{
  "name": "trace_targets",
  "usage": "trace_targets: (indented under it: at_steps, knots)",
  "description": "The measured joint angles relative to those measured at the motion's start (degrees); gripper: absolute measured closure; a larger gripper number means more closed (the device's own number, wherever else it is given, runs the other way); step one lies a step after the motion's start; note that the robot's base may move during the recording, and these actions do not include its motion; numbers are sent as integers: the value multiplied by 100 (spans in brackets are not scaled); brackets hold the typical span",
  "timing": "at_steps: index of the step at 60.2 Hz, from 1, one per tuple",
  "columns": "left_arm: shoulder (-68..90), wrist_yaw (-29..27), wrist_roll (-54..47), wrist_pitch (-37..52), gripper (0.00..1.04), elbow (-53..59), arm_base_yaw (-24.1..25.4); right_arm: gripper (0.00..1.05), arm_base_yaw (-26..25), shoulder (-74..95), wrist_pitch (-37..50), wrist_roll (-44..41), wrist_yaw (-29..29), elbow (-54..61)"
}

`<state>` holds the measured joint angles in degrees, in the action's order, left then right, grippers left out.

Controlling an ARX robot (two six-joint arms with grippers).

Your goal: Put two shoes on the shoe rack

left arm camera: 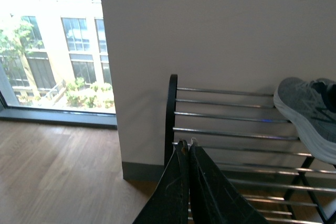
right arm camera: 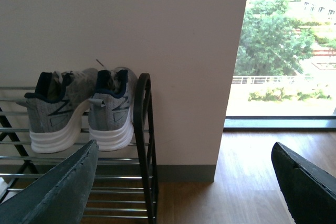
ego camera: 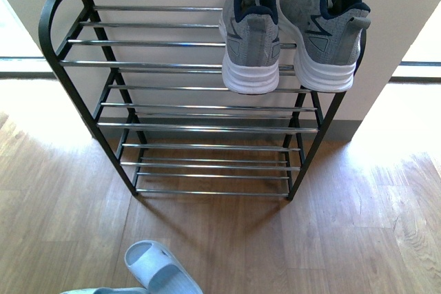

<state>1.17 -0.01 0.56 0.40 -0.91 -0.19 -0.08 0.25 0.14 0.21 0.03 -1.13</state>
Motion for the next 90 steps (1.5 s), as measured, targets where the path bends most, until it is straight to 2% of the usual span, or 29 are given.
trace_targets:
  at_steps: [22,27,52,90]
  knots:
    - [-22,0,4,-42,103,0,4,9,0,0,0,0,0,0]
    - [-22,0,0,-42,82,0,4,9,0,0,0,0,0,0]
    - [-22,-2,-2,-42,8,0,4,9,0,0,0,0,0,0]
    - [-22,-15,-13,-42,9,0,4,9,0,-2,-2,0,-17,0]
